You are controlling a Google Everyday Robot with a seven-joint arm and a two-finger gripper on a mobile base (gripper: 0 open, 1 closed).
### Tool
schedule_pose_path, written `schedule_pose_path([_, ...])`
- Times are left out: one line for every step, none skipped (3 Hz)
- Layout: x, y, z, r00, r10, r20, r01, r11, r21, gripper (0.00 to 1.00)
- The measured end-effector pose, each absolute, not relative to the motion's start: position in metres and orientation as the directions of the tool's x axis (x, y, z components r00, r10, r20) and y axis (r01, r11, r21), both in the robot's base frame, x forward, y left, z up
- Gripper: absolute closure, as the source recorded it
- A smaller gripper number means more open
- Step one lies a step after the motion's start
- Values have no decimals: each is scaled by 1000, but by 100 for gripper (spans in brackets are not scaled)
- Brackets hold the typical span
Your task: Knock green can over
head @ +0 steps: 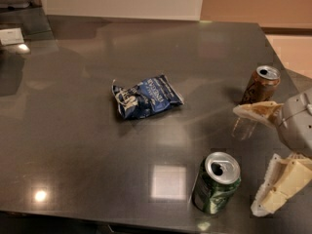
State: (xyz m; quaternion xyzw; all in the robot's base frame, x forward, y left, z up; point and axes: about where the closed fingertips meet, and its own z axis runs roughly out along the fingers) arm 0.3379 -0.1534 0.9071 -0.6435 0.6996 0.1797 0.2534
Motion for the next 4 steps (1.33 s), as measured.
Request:
schedule_pose_path([327,-141,900,-29,-779,-627,-994,90,-66,0])
schedule_pose_path([319,-131,896,-22,-757,-654,-994,85,-66,0])
schedule_pose_path([316,-122,894,-26,-740,-672,-993,97,-69,0])
schedule_pose_path([314,-117,892,-34,-734,-678,-992,105,-64,14])
